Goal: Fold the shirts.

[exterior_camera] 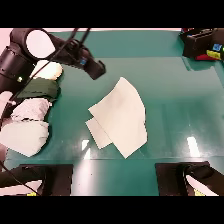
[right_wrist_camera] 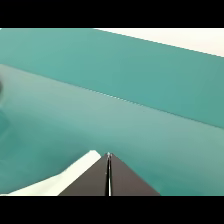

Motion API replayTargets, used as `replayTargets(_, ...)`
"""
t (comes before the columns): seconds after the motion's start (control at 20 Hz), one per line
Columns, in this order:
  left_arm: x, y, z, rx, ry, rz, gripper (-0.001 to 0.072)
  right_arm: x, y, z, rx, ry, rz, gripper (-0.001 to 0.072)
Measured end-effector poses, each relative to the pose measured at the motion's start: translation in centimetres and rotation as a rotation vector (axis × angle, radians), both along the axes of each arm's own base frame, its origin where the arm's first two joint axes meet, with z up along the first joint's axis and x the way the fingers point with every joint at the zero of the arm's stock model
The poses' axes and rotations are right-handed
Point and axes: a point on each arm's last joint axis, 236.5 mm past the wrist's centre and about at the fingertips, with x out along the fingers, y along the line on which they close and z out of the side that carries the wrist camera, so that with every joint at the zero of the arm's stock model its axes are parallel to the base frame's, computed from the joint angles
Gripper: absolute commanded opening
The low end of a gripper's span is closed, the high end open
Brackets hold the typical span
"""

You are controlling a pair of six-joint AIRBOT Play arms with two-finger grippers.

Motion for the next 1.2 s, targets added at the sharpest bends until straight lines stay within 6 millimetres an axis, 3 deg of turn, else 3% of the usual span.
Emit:
replayTargets(0.1, 1.3, 3.6, -2.4, -0.039, 0.115, 0.1, 0.0639, -0.1, 0.3, 0.0, 0.02, 0.006, 0.008, 0.0042)
replayTargets(0.2, 1.6, 6.9, -6.2, -0.098, 0.265, 0.185, 0.064, -0.3, 0.7, 0.0, 0.041, 0.015, 0.02, 0.0282)
replayTargets(0.3, 0.7, 8.7, -10.9, -0.162, 0.426, 0.234, 0.064, -0.5, 1.1, 0.0, 0.056, 0.026, 0.032, 0.0292)
replayTargets(0.45, -1.9, 9.1, -18.3, -0.199, 0.641, 0.259, 0.0641, -0.7, 1.4, -0.1, 0.069, 0.037, 0.041, 0.0291)
replayTargets(0.65, -4.5, 6.9, -24.1, -0.199, 0.789, 0.226, 0.0639, -1.0, 1.5, -0.8, 0.065, 0.069, 0.048, 0.0291)
replayTargets(0.7, -4.6, 6.1, -24.8, -0.201, 0.793, 0.216, 0.0574, -1.1, 1.5, -1.0, 0.062, 0.079, 0.05, 0.0291)
replayTargets(0.75, -4.9, 5.3, -25.3, -0.193, 0.797, 0.201, 0.0393, -1.2, 1.5, -1.4, 0.057, 0.095, 0.051, 0.0291)
replayTargets(0.8, -5.0, 4.7, -25.5, -0.19, 0.796, 0.183, 0.0158, -1.2, 1.5, -2.0, 0.05, 0.114, 0.05, 0.0292)
replayTargets(0.85, -4.8, 4.1, -25.4, -0.19, 0.782, 0.174, 0.0036, -1.0, 1.4, -2.7, 0.042, 0.14, 0.045, 0.0292)
replayTargets(0.95, -4.2, 3.6, -24.8, -0.192, 0.758, 0.156, 0.0028, -0.5, 0.9, -4.9, 0.016, 0.218, 0.028, 0.0293)
replayTargets(1.0, -3.4, 3.7, -24.2, -0.199, 0.737, 0.153, 0.0028, -0.2, 0.5, -6.4, 0.001, 0.268, 0.016, 0.0336)
replayTargets(1.1, -1.5, 4.6, -22.0, -0.219, 0.685, 0.157, 0.0028, 0.5, -0.5, -9.7, -0.021, 0.39, -0.012, 0.0497)
replayTargets(1.2, 0.8, 6.1, -18.9, -0.247, 0.615, 0.175, 0.0028, 1.0, -1.5, -13.9, -0.029, 0.544, -0.026, 0.0543)
